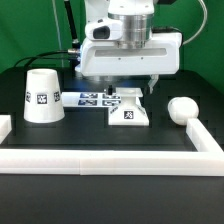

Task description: Assemble lamp

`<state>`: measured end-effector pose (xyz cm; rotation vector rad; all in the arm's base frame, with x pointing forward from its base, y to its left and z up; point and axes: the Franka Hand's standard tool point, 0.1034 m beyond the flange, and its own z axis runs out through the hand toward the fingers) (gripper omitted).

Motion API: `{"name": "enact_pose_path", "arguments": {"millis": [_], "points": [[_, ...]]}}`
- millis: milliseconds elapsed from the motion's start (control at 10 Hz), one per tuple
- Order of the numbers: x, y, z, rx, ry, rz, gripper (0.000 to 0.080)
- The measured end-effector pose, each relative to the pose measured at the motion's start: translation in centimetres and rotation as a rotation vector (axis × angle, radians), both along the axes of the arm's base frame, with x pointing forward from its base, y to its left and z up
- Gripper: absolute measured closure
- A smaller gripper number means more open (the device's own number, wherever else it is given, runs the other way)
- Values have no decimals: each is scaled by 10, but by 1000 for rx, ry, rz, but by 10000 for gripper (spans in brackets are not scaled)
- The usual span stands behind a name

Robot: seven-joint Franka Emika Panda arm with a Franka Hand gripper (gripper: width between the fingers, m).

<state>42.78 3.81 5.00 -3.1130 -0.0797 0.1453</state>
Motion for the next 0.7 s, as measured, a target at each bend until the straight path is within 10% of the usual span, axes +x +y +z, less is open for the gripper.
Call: {"name": "enact_pose_path", "arguments": {"millis": [700], "points": [[-6, 0, -9, 4, 22, -22, 264]]}}
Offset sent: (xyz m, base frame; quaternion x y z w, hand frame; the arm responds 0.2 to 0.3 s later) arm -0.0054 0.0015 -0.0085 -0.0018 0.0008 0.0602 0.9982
